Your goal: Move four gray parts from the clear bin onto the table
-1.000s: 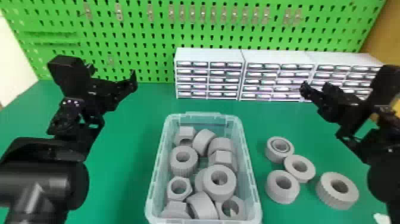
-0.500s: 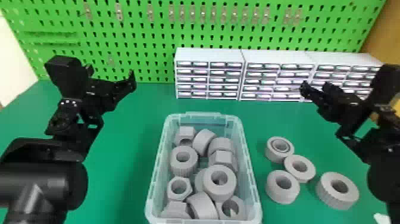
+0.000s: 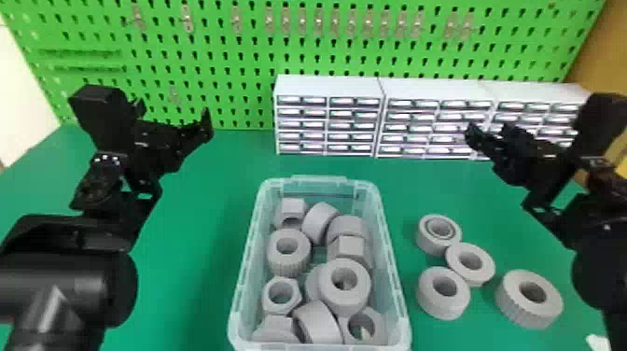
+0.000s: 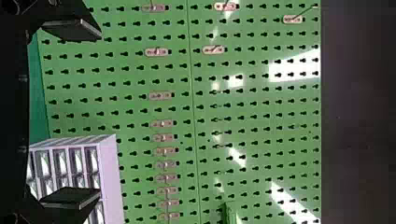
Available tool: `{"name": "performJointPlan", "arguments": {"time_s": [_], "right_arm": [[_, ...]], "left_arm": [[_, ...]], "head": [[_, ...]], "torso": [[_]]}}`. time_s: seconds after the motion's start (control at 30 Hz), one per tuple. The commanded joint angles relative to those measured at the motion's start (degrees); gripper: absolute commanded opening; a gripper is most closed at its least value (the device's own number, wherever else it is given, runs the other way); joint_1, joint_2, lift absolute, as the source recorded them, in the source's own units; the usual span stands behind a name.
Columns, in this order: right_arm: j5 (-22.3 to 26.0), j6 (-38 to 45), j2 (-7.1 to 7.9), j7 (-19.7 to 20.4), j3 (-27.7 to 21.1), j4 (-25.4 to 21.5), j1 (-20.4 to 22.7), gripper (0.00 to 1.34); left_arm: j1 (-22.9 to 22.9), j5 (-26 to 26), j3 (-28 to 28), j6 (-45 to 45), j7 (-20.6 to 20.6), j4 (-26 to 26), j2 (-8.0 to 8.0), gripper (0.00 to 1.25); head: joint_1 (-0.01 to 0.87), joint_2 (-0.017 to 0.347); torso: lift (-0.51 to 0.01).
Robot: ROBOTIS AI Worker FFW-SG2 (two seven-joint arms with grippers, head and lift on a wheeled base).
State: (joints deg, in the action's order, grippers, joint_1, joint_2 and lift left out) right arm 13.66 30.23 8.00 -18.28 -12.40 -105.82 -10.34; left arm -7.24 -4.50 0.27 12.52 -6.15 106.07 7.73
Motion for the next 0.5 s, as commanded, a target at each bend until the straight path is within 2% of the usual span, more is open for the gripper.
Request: {"name": "performJointPlan", "arguments": {"time_s": [0.0, 0.47], "right_arm": [[0.66, 0.71, -0.09, 0.00, -0.43, 0.00, 0.32, 0.83], [0.66, 0.62, -0.09, 0.00, -0.52, 0.00, 0.76, 0.83]], "left_arm": [[0.12, 0.11, 0.08, -0.13, 0.00, 0.02, 0.00, 1.14], [0.38, 0.19, 0.52, -0.30, 0.00, 0.02, -0.09, 1.14]], "head": [[0.678, 0.034], [0.678, 0.034]], "torso": [[-0.050], [-0.050]]}}
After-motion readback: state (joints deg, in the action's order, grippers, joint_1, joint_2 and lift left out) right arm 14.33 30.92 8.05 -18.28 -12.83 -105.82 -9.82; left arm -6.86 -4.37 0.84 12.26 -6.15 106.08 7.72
